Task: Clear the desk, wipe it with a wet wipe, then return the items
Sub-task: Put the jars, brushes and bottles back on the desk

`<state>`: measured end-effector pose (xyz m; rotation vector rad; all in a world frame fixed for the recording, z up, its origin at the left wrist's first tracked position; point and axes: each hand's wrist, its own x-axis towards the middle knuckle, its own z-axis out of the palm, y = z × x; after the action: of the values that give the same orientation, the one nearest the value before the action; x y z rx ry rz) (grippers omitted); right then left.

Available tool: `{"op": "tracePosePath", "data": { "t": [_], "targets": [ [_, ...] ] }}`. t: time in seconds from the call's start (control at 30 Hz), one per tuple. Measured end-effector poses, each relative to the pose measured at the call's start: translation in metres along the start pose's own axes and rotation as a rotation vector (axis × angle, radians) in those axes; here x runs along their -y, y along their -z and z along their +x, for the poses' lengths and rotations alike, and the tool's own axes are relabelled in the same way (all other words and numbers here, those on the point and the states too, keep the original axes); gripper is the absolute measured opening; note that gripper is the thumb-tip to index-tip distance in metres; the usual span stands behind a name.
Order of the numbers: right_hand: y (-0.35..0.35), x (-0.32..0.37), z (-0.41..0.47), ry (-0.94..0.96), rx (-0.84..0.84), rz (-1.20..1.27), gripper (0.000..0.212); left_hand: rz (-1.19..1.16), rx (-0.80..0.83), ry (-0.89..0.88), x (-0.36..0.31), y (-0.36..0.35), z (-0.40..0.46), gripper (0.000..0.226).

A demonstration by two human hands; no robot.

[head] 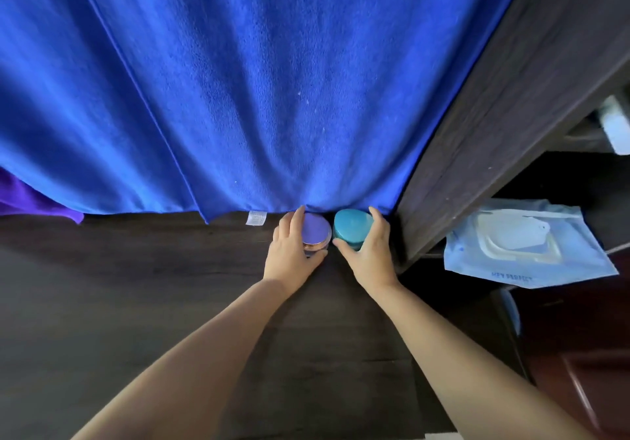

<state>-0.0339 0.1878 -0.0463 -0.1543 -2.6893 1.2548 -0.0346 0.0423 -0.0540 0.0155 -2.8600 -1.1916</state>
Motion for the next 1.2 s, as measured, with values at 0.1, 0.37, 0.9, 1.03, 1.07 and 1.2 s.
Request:
{"op": "tracePosePath", "data": {
  "t": [0.1, 0.37, 0.9, 1.03, 1.07, 1.2],
  "targets": [
    [0.019, 0.014, -0.004, 0.06, 0.039, 0.014, 0.09, -0.009, -0.056, -0.021, -0.016, 0.02, -0.002, 0.085],
    [0.12, 0.066, -0.028, 0.407, 0.079, 0.078, 0.053, -0.094, -0.254, -0.208, -0.114, 0.08, -0.04, 0.036],
    [0.38, 0.049, 0.011, 0.634, -0.183, 0.119, 0.017, 0.088, -0.403, -0.619, -0.386, 0.05, -0.075, 0.026],
    [0.396, 0.043, 0.07, 0.415, -0.176, -0.079, 0.019, 0.173, -0.324, -0.475, -0.418, 0.032, -0.023, 0.036],
    [0.395, 0.043, 0.08, 0.388, -0.165, -0.108, 0.022, 0.208, -0.322, -0.441, -0.422, 0.028, -0.011, 0.038],
    [0.383, 0.046, 0.109, 0.347, -0.116, -0.186, 0.039, 0.453, -0.326, -0.321, -0.426, 0.016, 0.025, 0.045]
  ]
}}
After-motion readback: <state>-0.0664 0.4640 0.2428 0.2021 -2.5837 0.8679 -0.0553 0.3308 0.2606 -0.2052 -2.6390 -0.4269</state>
